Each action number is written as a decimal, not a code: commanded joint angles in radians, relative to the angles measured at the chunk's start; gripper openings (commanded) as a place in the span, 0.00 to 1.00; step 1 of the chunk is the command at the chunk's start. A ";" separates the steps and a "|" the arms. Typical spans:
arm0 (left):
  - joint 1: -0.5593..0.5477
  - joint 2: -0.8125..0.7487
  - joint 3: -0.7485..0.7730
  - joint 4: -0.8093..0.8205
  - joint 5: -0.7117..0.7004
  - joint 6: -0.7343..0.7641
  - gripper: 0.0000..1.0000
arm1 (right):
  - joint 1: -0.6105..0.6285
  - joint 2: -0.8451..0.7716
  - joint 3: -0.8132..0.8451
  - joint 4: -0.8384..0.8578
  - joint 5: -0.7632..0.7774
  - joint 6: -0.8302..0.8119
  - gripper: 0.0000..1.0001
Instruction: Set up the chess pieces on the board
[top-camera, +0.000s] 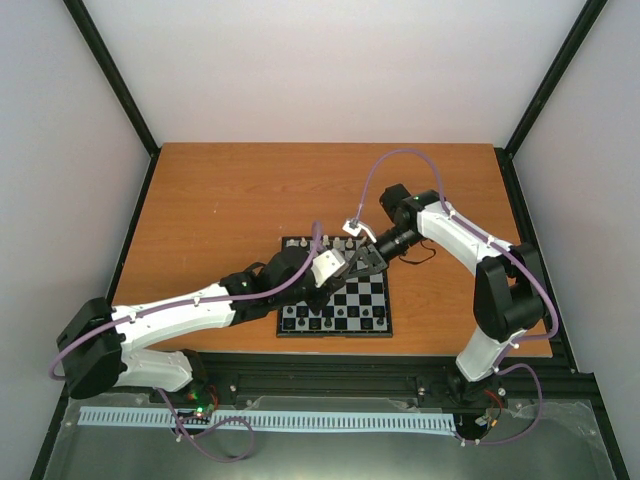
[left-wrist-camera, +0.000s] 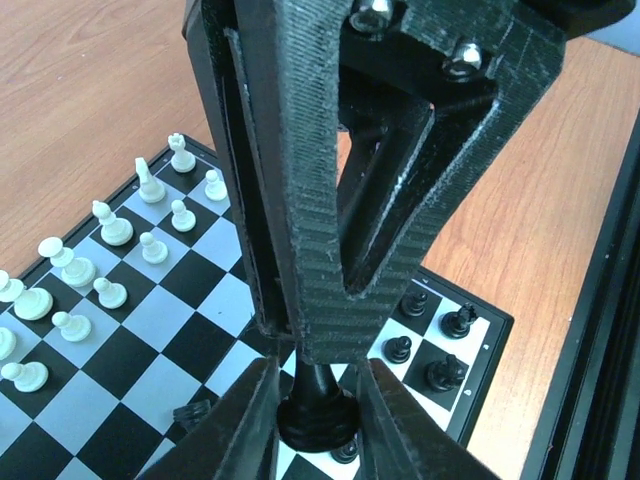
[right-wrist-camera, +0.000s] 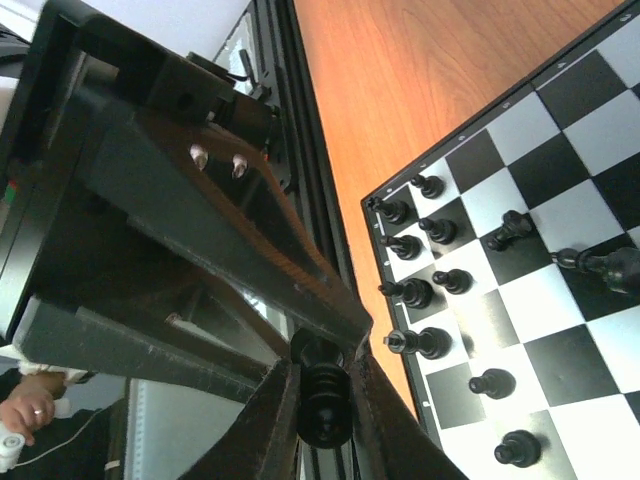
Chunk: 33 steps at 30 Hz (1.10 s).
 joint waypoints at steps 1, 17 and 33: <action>-0.010 0.023 0.027 -0.002 -0.078 -0.010 0.37 | 0.004 -0.031 0.016 0.037 0.028 -0.011 0.08; 0.145 -0.229 -0.176 -0.021 -0.596 -0.439 1.00 | 0.068 -0.335 -0.241 0.344 0.525 -0.002 0.07; 0.151 -0.297 -0.206 -0.030 -0.606 -0.368 1.00 | 0.381 -0.317 -0.319 0.386 0.704 -0.093 0.08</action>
